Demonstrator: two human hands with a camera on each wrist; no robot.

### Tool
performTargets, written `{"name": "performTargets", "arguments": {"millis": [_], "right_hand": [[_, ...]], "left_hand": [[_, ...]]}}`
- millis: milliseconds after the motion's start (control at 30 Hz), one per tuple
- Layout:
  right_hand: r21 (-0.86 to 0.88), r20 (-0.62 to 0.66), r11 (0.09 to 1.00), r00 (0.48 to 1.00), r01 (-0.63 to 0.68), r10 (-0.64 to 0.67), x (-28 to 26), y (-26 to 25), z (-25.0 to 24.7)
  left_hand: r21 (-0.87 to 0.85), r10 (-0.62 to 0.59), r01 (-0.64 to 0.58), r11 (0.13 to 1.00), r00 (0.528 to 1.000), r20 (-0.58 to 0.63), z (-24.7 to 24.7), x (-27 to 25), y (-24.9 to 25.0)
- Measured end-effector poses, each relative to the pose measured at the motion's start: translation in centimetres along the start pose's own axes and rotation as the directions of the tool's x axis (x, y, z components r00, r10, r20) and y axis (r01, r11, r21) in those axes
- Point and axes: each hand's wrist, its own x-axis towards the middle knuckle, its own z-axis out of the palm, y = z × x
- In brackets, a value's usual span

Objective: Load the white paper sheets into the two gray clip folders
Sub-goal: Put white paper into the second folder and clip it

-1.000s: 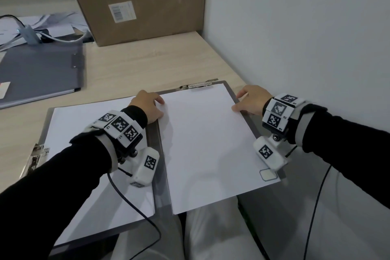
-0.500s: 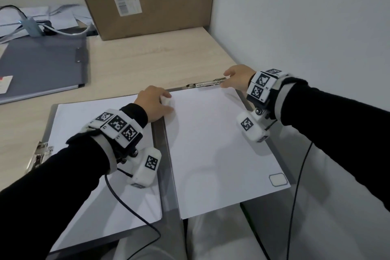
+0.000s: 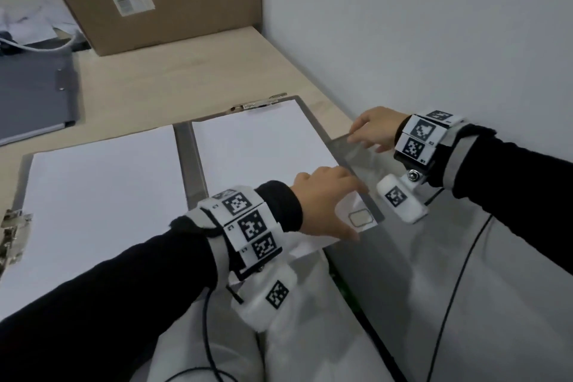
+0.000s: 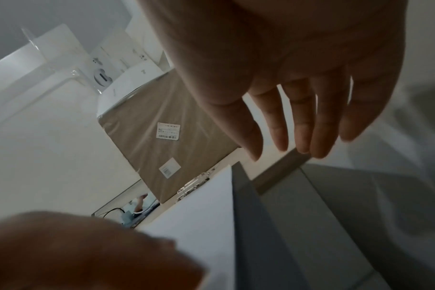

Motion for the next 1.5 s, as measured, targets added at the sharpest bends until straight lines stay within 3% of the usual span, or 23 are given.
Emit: {"name": "performTargets", "arguments": {"millis": [167,333,533,700,767,867,967,1067,1133,1333,1500], "right_hand": [[0.121,0.164,0.988,0.984,-0.092,0.072,-1.1,1.9,1.1],[0.162,0.200,0.983,0.978,-0.083,0.050,-1.3,2.4,1.8],[0.107,0.232,0.994,0.973,-0.019,-0.007,-1.2,2.0,1.9],[-0.030,0.271,1.000,0.963,0.003,0.005,-1.4,1.1,1.6],[-0.103,0.246,0.995,0.969,0.015,0.011,-1.7,0.3,1.0],[-0.129,0.085,0.988,0.993,0.090,-0.079,-1.5,-2.0,0.4],[-0.083,-0.051,0.978,0.979,0.193,-0.197,-0.1,-5.7,0.8],[-0.148,-0.026,0.958,0.968,0.244,-0.251,2.1,-9.7,2.4],[-0.217,0.013,0.950,0.974,0.225,-0.227,3.8,-11.7,3.7],[-0.171,-0.027,0.982,0.996,0.078,-0.084,7.2,-13.0,4.9],[-0.056,-0.046,0.994,0.994,0.099,-0.102,8.4,-13.1,5.3]], "left_hand": [[0.158,-0.056,0.049,0.986,0.998,0.038,2.3,1.3,1.1],[0.198,-0.091,0.094,0.976,0.996,-0.025,3.0,1.6,0.7],[0.145,-0.110,0.122,0.982,0.990,-0.088,2.6,1.6,-0.4],[0.105,-0.100,0.104,0.989,0.994,-0.037,2.1,1.1,-1.1],[0.051,-0.091,0.092,0.994,0.995,-0.030,1.1,0.5,-1.4],[-0.082,-0.168,0.157,0.984,0.976,-0.142,-1.5,-1.0,-3.6],[-0.153,-0.331,0.300,0.942,0.905,-0.268,-4.4,-2.9,-8.3],[-0.184,-0.502,0.467,0.865,0.815,-0.290,-6.3,-4.8,-13.5],[-0.161,-0.573,0.550,0.819,0.782,-0.244,-6.8,-5.8,-16.0],[-0.109,-0.582,0.572,0.813,0.804,-0.126,-6.0,-6.7,-19.1],[-0.055,-0.571,0.569,0.820,0.811,-0.129,-6.1,-6.6,-19.4]]}}
